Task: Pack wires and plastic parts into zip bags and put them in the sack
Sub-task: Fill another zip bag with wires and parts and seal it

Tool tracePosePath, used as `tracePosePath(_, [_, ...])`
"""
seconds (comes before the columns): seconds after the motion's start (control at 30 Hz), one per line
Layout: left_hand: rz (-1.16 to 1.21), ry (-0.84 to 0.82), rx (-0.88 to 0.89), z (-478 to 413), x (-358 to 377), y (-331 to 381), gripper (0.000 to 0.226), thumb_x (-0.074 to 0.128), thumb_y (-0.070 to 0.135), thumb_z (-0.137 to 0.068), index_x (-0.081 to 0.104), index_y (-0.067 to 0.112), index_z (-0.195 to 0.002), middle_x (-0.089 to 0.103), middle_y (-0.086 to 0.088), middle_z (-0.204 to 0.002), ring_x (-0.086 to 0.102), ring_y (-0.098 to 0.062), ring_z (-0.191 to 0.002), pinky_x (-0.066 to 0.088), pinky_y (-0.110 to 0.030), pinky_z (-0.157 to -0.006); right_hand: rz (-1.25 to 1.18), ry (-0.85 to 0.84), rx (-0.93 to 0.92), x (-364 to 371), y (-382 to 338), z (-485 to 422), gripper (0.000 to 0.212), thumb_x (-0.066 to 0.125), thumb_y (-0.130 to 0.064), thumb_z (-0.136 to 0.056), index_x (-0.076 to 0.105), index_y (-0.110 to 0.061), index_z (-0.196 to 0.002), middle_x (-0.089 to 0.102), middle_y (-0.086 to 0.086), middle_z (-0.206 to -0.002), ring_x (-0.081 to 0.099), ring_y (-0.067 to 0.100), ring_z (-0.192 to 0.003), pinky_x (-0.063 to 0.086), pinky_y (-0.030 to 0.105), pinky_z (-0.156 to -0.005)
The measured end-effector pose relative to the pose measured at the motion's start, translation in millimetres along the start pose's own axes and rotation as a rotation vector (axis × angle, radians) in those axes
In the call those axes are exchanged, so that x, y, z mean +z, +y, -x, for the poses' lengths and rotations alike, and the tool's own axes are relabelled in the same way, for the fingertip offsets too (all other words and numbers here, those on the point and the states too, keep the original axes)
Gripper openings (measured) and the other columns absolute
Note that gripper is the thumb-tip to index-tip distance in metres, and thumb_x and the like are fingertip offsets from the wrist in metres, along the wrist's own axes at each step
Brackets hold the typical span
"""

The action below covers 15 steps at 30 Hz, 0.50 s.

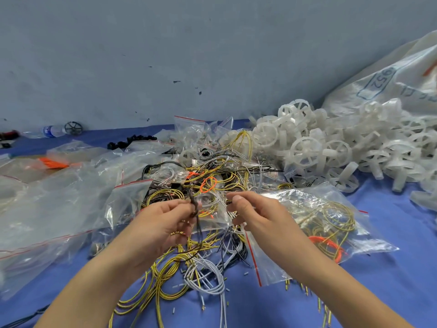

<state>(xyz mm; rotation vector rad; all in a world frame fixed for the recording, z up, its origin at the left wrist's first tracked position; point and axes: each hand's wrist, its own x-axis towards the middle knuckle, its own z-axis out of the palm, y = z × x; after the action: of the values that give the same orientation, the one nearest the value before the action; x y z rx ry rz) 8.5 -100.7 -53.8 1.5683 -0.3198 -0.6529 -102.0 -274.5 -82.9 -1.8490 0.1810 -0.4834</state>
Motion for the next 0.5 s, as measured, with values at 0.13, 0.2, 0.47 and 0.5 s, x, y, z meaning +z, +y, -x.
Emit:
tracePosePath(0.13, [-0.046, 0.031, 0.103, 5, 14, -3, 0.009, 0.062, 0.016, -0.092, 0.068, 0.01, -0.096, 0.072, -0.003, -0.073, 0.059, -0.01, -0.056, 0.048, -0.022, -0.051, -0.013, -0.06, -0.043, 9, -6, 2, 0.033, 0.048, -0.066, -0.085, 0.065, -0.047, -0.105, 0.071, -0.015, -0.093, 0.068, 0.01, -0.083, 0.053, 0.036, -0.078])
tracePosePath(0.2, [-0.071, 0.062, 0.144, 9, 22, -5, 0.007, 0.063, 0.017, -0.092, 0.067, 0.013, -0.095, 0.073, -0.002, -0.073, 0.061, -0.009, -0.058, 0.05, -0.024, -0.054, 0.023, -0.048, -0.073, 12, -9, 3, 0.021, 0.054, -0.057, -0.09, 0.067, -0.046, -0.101, 0.07, -0.02, -0.087, 0.063, 0.004, -0.074, 0.052, 0.034, -0.073])
tracePosePath(0.47, [-0.608, 0.453, 0.616, 22, 23, -7, 0.008, 0.052, 0.033, -0.097, 0.059, 0.028, -0.096, 0.066, 0.011, -0.078, 0.061, -0.005, -0.065, 0.048, -0.021, -0.059, 0.253, 0.065, -0.108, 9, -9, 6, 0.014, 0.06, -0.037, -0.093, 0.072, -0.035, -0.1, 0.062, -0.032, -0.076, 0.06, -0.002, -0.072, 0.042, 0.01, -0.062])
tracePosePath(0.5, [-0.811, 0.563, 0.798, 25, 20, -4, 0.008, 0.05, 0.033, -0.098, 0.056, 0.029, -0.099, 0.062, 0.013, -0.084, 0.059, -0.005, -0.074, 0.048, -0.024, -0.066, 0.279, 0.066, -0.12, 10, -9, 6, 0.014, 0.06, -0.037, -0.094, 0.072, -0.035, -0.1, 0.062, -0.034, -0.077, 0.06, -0.003, -0.073, 0.041, 0.01, -0.063])
